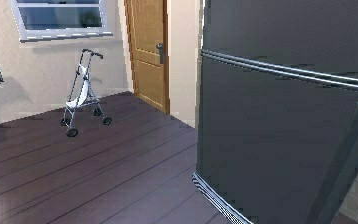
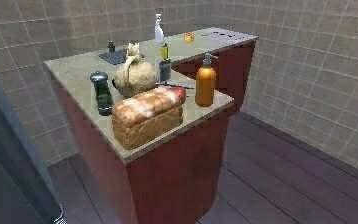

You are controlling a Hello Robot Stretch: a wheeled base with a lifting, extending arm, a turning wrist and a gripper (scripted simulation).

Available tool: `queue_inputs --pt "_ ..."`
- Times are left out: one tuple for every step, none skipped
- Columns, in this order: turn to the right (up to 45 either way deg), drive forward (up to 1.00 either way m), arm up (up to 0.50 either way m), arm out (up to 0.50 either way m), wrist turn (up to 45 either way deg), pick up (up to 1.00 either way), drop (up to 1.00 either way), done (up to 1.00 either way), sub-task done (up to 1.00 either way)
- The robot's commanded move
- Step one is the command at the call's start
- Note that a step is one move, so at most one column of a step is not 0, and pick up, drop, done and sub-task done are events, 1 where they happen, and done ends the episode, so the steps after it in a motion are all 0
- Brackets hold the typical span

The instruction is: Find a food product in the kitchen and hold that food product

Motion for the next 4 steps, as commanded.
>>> queue_inputs --pt "0.0 0.00 0.50 0.00 0.0 0.00 0.00 0.00 0.00" --pt "0.0 0.00 0.38 0.00 0.0 0.00 0.00 0.00 0.00" --pt "0.0 0.00 0.00 0.26 0.0 0.00 0.00 0.00 0.00" --pt "0.0 0.00 0.00 0.00 45.0 0.00 0.00 0.00 0.00"
